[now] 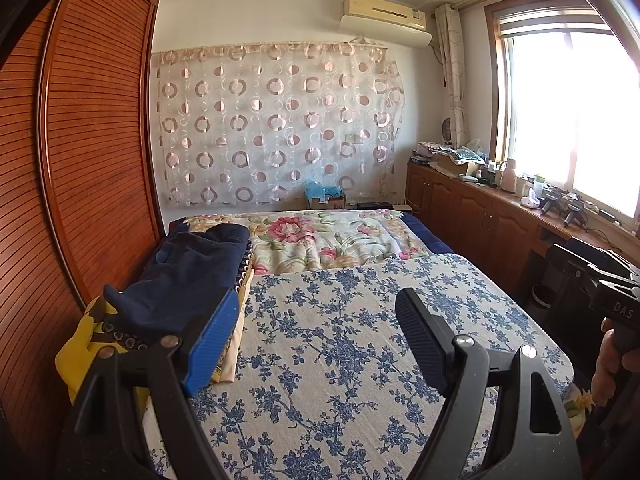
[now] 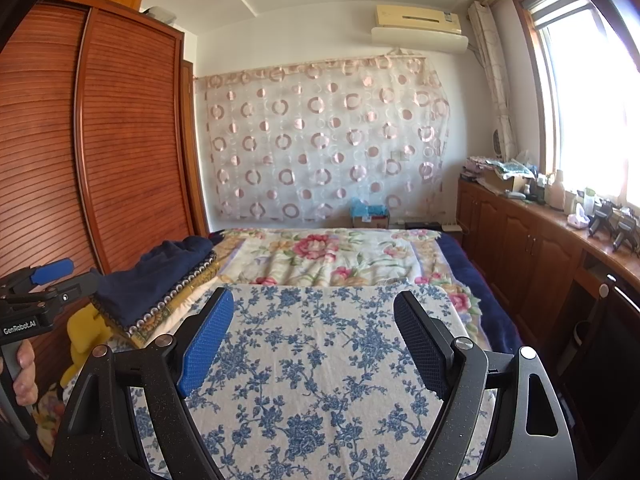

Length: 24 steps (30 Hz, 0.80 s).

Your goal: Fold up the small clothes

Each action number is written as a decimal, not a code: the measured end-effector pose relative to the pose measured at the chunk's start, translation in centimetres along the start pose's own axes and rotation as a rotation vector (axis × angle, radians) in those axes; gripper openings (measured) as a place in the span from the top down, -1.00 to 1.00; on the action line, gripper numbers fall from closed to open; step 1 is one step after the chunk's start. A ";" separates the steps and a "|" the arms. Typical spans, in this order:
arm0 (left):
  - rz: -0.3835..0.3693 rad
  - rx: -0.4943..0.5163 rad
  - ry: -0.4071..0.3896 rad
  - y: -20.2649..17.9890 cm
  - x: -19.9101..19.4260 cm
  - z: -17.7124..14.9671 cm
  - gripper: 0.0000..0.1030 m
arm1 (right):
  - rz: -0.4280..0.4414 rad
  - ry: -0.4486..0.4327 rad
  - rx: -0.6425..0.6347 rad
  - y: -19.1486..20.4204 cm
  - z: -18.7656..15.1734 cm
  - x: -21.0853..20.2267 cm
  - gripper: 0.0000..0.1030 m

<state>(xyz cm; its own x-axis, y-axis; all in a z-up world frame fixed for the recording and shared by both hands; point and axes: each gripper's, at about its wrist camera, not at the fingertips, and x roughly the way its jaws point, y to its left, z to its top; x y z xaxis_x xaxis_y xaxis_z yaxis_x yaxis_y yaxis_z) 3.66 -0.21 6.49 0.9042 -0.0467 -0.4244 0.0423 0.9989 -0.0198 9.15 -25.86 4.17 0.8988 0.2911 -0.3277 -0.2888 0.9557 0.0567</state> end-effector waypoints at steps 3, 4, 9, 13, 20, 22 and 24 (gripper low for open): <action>0.001 0.001 0.001 0.0 0.0 0.0 -0.57 | 0.000 0.000 -0.001 0.0 0.0 0.0 -0.63; 0.001 0.000 0.001 0.0 0.1 -0.1 -0.57 | 0.002 0.000 0.000 0.0 0.0 0.0 -0.64; 0.001 0.000 0.000 0.0 0.1 -0.1 -0.57 | 0.001 -0.001 -0.002 -0.1 0.0 0.0 -0.64; 0.001 0.001 -0.001 0.0 0.1 -0.2 -0.57 | 0.002 -0.001 -0.001 -0.1 0.0 0.0 -0.64; -0.001 0.004 -0.004 -0.3 -0.2 0.2 -0.57 | 0.001 -0.003 -0.001 0.0 0.1 0.0 -0.64; -0.003 0.004 -0.006 -0.5 -0.4 0.4 -0.57 | -0.001 -0.006 -0.001 -0.1 0.3 -0.1 -0.64; -0.002 0.005 -0.007 -0.6 -0.4 0.6 -0.57 | -0.004 -0.008 0.000 -0.1 0.5 0.0 -0.64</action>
<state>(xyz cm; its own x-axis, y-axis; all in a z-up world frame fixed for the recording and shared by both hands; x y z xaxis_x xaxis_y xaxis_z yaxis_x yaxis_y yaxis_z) 3.47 -0.76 7.18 0.9070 -0.0490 -0.4182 0.0466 0.9988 -0.0160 9.36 -25.90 4.61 0.9025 0.2880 -0.3201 -0.2856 0.9567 0.0556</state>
